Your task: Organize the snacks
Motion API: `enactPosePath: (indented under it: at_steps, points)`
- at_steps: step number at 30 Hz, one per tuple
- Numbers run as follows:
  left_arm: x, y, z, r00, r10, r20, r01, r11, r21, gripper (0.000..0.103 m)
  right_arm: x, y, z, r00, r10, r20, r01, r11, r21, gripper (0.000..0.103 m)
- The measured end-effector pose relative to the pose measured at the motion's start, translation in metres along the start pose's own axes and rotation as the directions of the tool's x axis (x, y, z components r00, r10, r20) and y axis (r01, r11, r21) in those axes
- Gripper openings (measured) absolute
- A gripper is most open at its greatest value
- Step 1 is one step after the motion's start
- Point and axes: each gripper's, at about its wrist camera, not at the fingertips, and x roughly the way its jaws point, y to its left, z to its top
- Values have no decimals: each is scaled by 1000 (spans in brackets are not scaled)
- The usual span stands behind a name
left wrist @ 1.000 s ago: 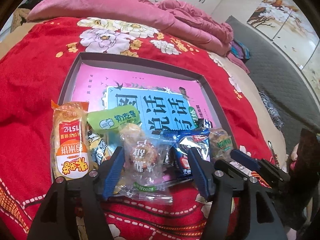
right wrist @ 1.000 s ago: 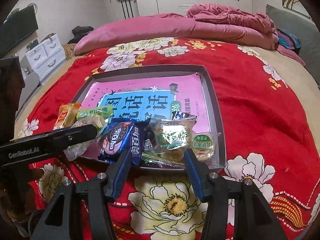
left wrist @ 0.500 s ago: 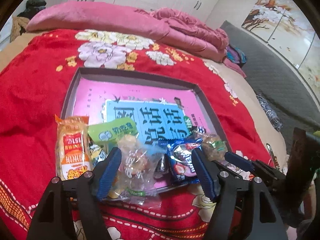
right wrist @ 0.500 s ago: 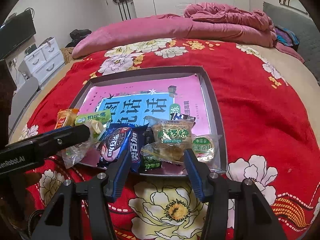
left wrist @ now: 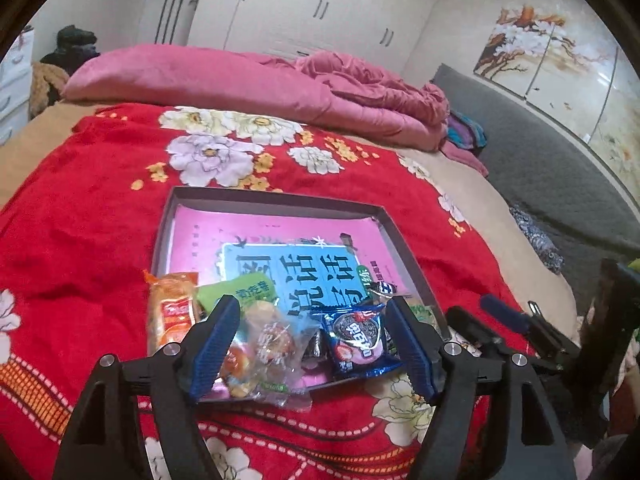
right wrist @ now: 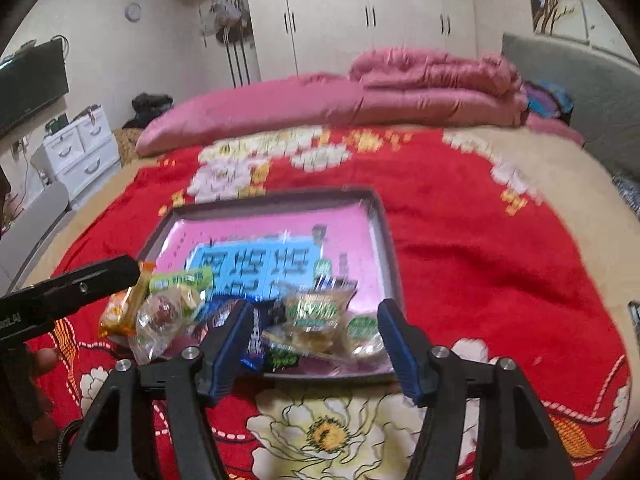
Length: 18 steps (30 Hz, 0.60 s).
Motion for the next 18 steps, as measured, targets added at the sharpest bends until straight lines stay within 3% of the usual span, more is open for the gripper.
enactPosePath:
  at_steps: [8, 18]
  points:
    - [-20, -6, -24, 996, 68, -52, -67, 998, 20, 77, -38, 5, -1, 997, -27, 78, 29, 999, -27, 76]
    - [-41, 2, -61, 982, 161, -101, -165, 986, -30, 77, -56, 8, -39, 999, -31, -10, 31, 999, 14, 87]
